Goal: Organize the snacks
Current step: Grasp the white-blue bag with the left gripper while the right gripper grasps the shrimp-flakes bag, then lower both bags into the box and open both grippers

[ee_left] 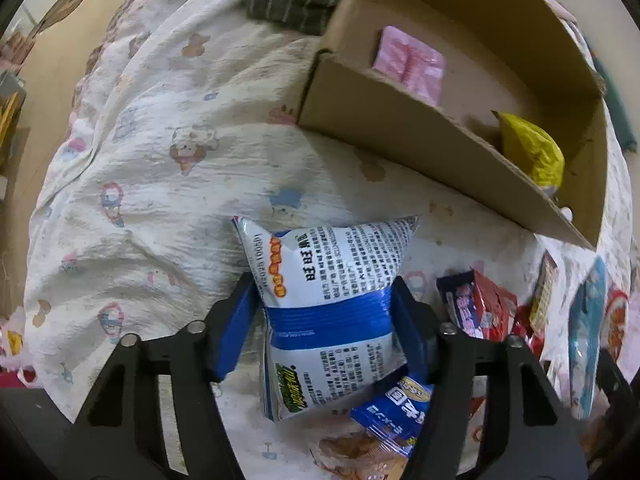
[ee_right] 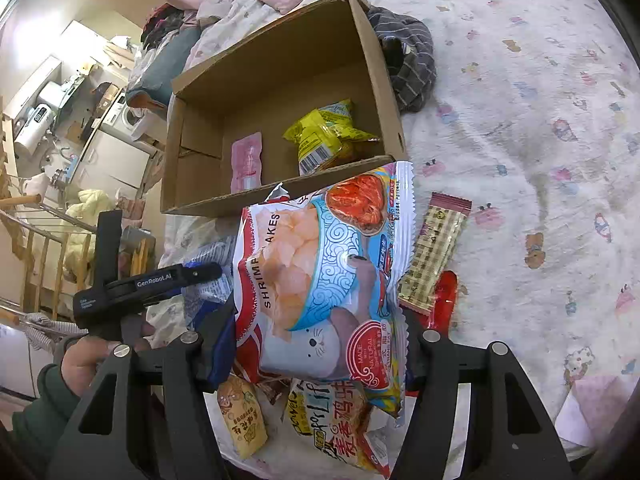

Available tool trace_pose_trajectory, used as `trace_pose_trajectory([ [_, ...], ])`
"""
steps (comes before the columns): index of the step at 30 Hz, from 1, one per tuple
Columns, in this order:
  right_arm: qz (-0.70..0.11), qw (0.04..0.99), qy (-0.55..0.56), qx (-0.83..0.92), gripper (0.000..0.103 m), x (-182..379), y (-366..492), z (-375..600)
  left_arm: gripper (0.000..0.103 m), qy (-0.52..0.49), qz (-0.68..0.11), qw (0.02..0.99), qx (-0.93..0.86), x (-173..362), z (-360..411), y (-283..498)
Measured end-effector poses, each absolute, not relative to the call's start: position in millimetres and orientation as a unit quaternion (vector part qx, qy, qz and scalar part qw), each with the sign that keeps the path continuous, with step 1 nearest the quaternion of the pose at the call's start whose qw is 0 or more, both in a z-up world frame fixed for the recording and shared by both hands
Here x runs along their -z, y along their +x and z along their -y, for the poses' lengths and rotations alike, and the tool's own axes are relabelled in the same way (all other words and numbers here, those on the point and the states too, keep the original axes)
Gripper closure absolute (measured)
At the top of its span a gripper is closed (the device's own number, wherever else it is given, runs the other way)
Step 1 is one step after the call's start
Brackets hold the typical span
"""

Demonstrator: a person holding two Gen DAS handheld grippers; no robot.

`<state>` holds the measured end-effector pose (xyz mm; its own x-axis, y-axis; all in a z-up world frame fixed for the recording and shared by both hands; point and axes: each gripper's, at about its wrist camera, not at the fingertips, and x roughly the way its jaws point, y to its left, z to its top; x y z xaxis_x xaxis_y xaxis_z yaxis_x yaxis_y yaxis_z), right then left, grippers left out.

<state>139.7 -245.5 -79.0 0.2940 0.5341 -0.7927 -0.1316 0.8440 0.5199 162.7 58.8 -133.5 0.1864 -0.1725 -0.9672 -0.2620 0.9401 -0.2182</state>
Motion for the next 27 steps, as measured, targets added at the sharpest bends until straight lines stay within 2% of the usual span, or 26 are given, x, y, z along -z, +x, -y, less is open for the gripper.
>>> trace_pose_trajectory([
  [3,-0.556,0.782,0.177,-0.218,0.039,79,142,240,0.052,-0.153,-0.628,0.763,-0.023,124,-57,155],
  [14,-0.56,0.781,0.149,-0.235,0.039,72,140,212,0.053,-0.132,-0.589,0.797,-0.026,84,-74,127],
  [27,-0.489,0.825,0.138,-0.246,0.039,-31,115,208,0.053,-0.103,-0.503,0.858,0.023,-24,-69,136],
])
